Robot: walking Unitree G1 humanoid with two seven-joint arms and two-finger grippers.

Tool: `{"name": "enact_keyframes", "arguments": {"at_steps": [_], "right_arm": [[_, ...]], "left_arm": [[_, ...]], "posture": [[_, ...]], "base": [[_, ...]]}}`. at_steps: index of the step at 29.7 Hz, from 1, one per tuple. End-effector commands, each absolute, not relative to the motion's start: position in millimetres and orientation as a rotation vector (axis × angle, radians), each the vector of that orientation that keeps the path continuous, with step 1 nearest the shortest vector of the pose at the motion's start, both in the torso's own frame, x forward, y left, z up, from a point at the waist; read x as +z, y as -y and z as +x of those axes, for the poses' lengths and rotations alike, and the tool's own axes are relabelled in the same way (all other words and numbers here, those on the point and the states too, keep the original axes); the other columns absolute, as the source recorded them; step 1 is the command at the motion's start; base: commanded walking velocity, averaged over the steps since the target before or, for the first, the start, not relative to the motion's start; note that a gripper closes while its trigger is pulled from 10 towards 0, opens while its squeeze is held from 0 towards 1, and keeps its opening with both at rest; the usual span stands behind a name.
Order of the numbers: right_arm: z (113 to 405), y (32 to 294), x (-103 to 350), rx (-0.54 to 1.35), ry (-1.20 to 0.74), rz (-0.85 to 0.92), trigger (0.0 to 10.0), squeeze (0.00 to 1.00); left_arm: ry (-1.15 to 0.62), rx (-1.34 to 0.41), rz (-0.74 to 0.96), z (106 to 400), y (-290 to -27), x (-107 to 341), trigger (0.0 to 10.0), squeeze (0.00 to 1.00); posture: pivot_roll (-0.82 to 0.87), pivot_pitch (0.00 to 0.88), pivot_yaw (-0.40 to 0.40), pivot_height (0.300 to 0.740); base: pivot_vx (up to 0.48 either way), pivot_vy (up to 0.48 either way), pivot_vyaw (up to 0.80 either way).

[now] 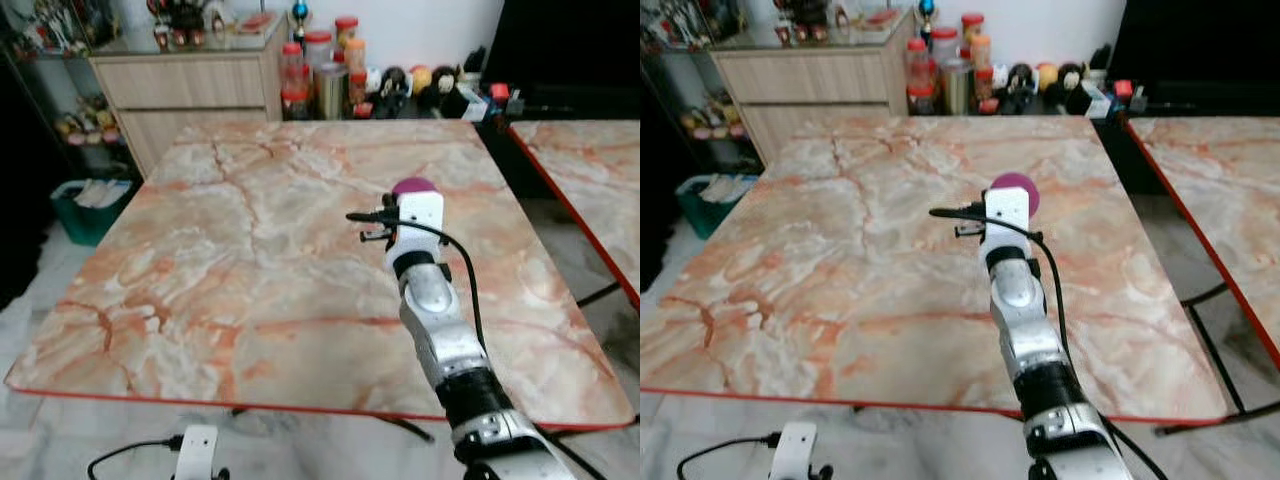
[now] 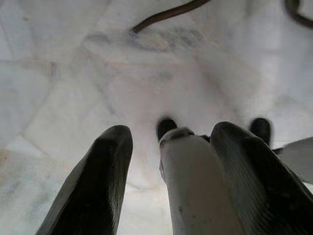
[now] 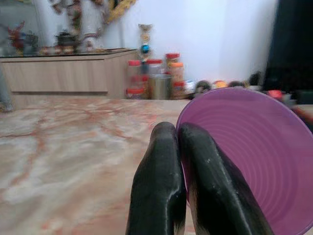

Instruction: Setting the table

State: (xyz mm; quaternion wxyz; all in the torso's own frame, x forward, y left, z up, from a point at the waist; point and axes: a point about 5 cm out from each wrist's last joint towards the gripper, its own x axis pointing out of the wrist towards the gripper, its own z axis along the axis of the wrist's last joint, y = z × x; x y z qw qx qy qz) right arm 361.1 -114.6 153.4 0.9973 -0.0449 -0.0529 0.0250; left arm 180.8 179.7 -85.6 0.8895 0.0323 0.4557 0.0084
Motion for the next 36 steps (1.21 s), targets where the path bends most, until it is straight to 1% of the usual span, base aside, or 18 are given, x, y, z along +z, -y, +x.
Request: {"name": "enact_keyframes", "arguments": {"at_steps": [1,17,27,31,36], "right_arm": [[362.7,110.9,161.4,0.056,0.134,-0.086,10.0,0.0],[364.7,110.4,161.9,0.06,0.127,-0.091,10.0,0.0],[364.2,116.4,156.8,0.043,0.102,-0.149,10.0,0.0],[364.3,117.0,156.9,0.037,0.104,-0.123,10.0,0.0],[365.0,117.1,158.5,0.036,0.111,-0.118,10.0,0.0]], "left_arm": [[-0.952,0.029,0.081,179.4,-184.3,-85.8,10.0,0.0],[-0.954,0.027,0.079,179.5,-183.1,-86.0,10.0,0.0],[-0.956,0.019,0.084,178.9,-182.6,-86.3,10.0,0.0],[-0.955,0.016,0.084,179.2,-182.7,-86.1,10.0,0.0],[-0.954,0.015,0.084,179.6,-183.0,-85.9,10.0,0.0]], "posture": [[-0.03,0.0,0.018,0.74],[-0.03,0.0,0.018,0.74],[-0.04,0.0,0.019,0.74],[-0.04,0.0,0.018,0.74],[-0.03,0.0,0.018,0.74]], "base": [[0.0,-0.315,0.0],[0.0,-0.409,0.0],[0.0,-0.432,0.0],[0.0,-0.426,0.48],[0.0,-0.416,0.0]]}}
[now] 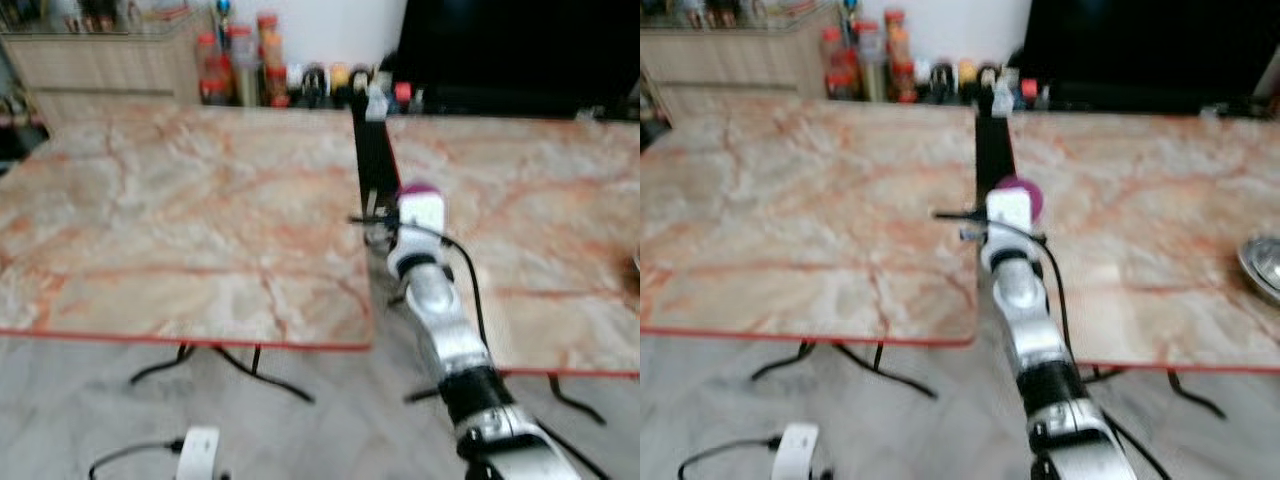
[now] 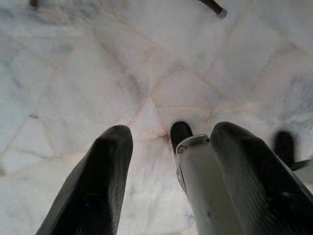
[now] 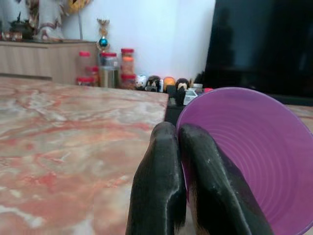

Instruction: Setting the table

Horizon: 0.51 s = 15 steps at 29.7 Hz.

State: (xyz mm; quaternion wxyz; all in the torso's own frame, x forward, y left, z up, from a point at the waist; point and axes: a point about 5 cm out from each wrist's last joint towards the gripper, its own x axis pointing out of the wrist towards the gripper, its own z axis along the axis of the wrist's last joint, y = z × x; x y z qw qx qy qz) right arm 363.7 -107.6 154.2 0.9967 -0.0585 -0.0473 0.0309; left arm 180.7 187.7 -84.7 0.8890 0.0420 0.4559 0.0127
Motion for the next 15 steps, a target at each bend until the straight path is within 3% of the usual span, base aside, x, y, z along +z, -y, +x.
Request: {"name": "enact_keyframes", "arguments": {"at_steps": [1,15], "right_arm": [[365.0,117.2,158.4,0.036,0.109,-0.117,10.0,0.0],[365.1,123.2,156.1,0.005,0.092,-0.113,10.0,0.0]], "left_arm": [[-0.953,0.016,0.083,179.8,-183.1,-85.8,10.0,0.0],[-0.952,0.024,0.077,180.4,-184.4,-85.4,10.0,0.0]], "posture": [[-0.03,0.0,0.018,0.74],[-0.03,0.0,0.023,0.74]], "base": [[0.0,-0.409,0.0],[0.0,-0.384,0.0]]}}
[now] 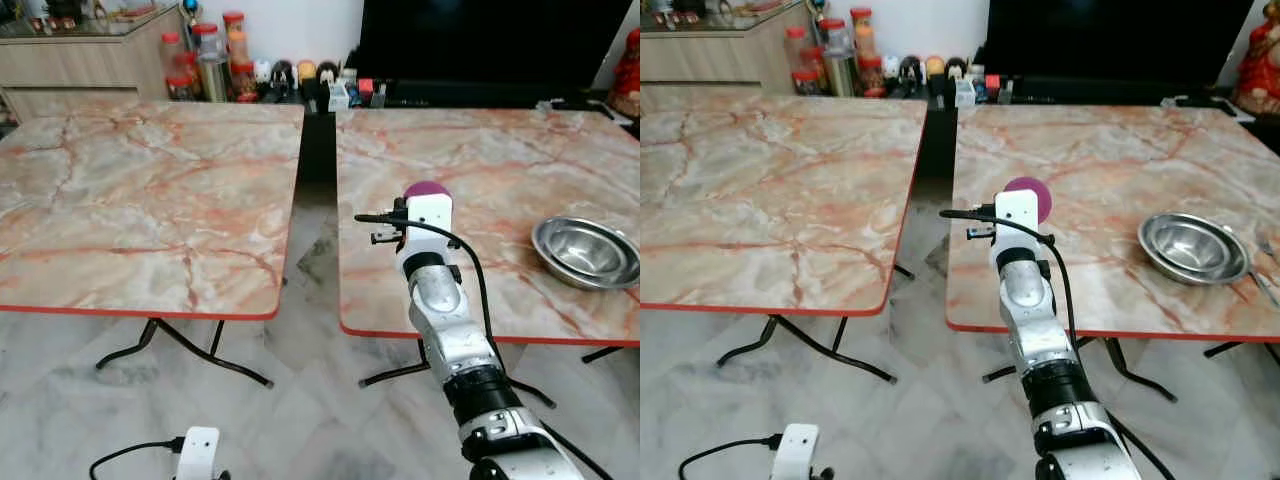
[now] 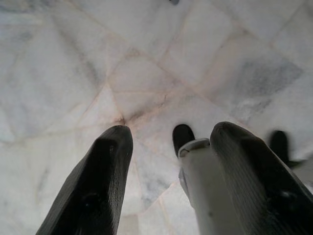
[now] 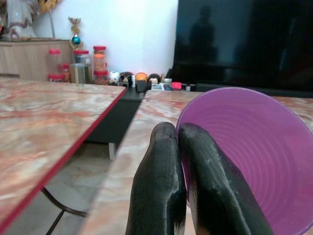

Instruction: Setting the table

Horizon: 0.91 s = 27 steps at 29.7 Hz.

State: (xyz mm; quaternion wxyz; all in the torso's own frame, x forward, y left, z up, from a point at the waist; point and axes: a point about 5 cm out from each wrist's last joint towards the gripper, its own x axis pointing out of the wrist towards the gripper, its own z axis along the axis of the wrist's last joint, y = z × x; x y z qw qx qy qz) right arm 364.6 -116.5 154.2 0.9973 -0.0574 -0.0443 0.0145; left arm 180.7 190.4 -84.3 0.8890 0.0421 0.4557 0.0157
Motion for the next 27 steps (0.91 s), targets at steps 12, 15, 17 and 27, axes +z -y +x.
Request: {"name": "enact_keyframes", "arguments": {"at_steps": [12,15,17,27], "right_arm": [[365.4,122.3,156.3,0.008,0.093,-0.105,10.0,0.0],[364.9,121.3,156.3,0.011,0.095,-0.105,10.0,0.0],[364.8,120.9,156.2,0.013,0.095,-0.102,10.0,0.0],[365.3,122.7,155.0,0.009,0.084,-0.101,10.0,0.0]], "left_arm": [[-0.914,0.058,0.041,184.0,-186.5,-82.8,10.0,0.0],[-0.914,0.06,0.033,184.5,-186.3,-82.6,10.0,0.0],[-0.909,0.061,0.027,185.4,-185.5,-82.2,10.0,0.0],[-0.909,0.058,0.032,185.9,-184.5,-82.1,10.0,0.0]], "posture": [[-0.03,0.0,0.021,0.74],[-0.03,0.0,0.018,0.74],[-0.03,0.0,0.018,0.74],[-0.03,0.0,0.017,0.74]], "base": [[0.0,-0.058,0.0],[0.0,0.0,0.0],[0.0,0.0,0.0],[0.261,0.0,0.0]]}}
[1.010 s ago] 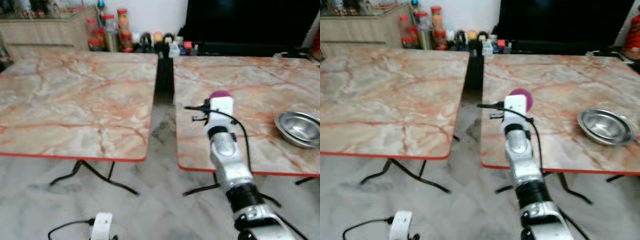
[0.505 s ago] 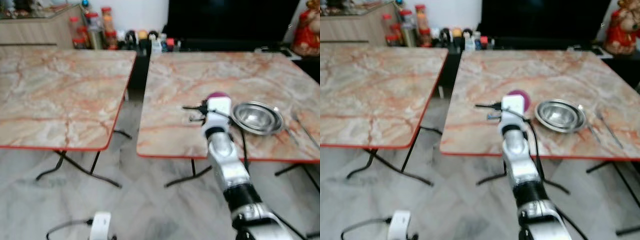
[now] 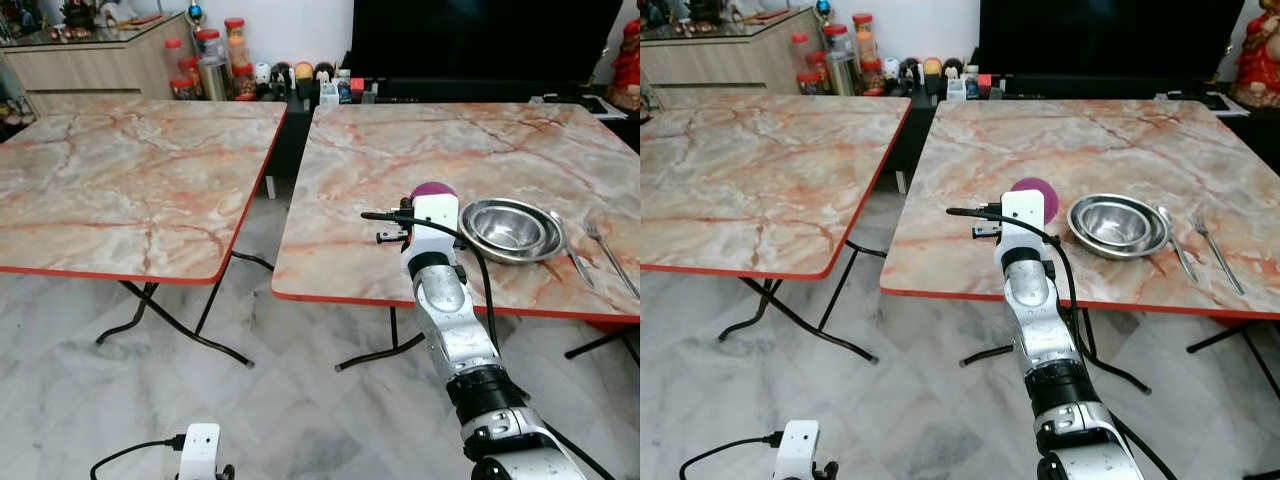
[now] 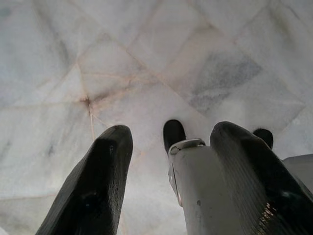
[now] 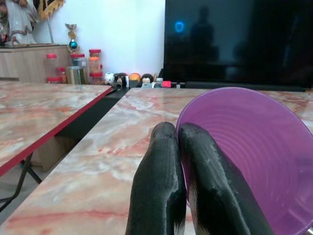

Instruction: Setting the table

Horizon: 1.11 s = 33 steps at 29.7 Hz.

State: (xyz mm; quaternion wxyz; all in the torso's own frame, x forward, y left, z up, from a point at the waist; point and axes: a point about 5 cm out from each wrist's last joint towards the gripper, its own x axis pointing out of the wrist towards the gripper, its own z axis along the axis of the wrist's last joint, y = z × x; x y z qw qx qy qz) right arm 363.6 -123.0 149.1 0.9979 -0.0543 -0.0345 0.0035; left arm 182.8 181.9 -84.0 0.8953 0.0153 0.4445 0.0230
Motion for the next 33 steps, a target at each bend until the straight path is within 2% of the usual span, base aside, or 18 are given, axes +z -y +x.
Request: {"name": "enact_keyframes", "arguments": {"at_steps": [1,9,17,20,30,33], "right_arm": [[365.4,122.8,154.9,0.01,0.083,-0.102,10.0,0.0],[365.6,116.0,156.0,0.045,0.091,-0.088,10.0,0.0],[364.7,110.6,156.9,0.089,0.106,-0.149,10.0,0.0],[364.4,109.3,156.7,0.092,0.107,-0.151,10.0,0.0],[364.9,110.1,158.3,0.088,0.114,-0.137,10.0,0.0],[364.5,110.1,157.2,0.091,0.109,-0.157,10.0,0.0]], "left_arm": [[-0.91,0.058,0.032,185.8,-184.3,-82.2,10.0,0.0],[-0.919,0.053,0.03,184.3,-183.1,-83.2,10.0,0.0],[-0.918,0.052,0.038,184.7,-184.2,-82.9,10.0,0.0],[-0.918,0.051,0.039,184.6,-184.7,-82.9,10.0,0.0],[-0.919,0.051,0.043,185.1,-185.0,-82.6,10.0,0.0],[-0.919,0.05,0.044,185.4,-185.2,-82.5,10.0,0.0]], "posture": [[-0.03,0.0,0.017,0.74],[-0.03,0.0,0.016,0.74],[-0.03,0.0,0.016,0.74],[-0.03,0.0,0.018,0.74],[-0.03,0.0,0.02,0.74],[-0.03,0.0,0.022,0.74]], "base": [[0.345,0.0,0.0],[0.343,0.0,-0.19],[0.343,0.0,0.0],[0.34,0.0,0.59],[0.344,0.0,0.0],[0.345,0.0,0.54]]}}
